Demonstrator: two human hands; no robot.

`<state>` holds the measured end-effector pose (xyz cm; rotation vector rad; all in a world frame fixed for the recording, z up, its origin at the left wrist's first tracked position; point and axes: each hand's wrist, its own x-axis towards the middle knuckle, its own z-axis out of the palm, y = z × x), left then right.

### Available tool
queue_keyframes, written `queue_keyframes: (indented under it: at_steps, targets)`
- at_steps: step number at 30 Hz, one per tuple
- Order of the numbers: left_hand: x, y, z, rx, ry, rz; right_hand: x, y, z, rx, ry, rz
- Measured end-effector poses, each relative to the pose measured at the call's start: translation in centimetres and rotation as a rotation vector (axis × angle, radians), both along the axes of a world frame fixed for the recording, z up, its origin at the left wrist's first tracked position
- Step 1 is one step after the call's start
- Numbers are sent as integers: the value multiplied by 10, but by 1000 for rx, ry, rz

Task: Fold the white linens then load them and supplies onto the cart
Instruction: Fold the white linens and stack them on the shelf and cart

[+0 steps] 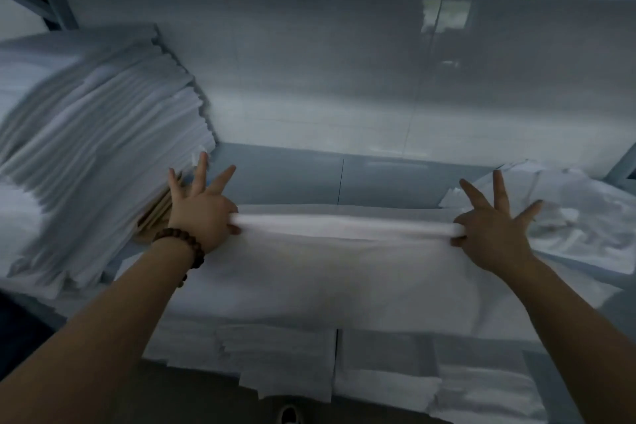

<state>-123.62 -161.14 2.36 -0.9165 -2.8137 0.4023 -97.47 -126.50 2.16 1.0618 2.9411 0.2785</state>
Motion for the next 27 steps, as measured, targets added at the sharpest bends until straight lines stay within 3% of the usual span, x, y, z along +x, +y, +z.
queue_keyframes:
  at_steps: [8, 14, 17, 23, 27]
  targets:
    - [-105, 75, -76, -202, -34, 12, -102, 68, -67, -35, -181, 65]
    - [-149, 104, -155, -241, -144, -12, -136, 99, -148, -136, -303, 26]
    - [-159, 103, -176, -207, -145, 12, -140, 112, -170, -153, -278, -3]
    - [-173, 99, -189, -108, -147, 97, -146, 131, -181, 41, -46, -23]
    - [-185, 102, -193, -20, -130, 128, -158, 139, -184, 94, -93, -61]
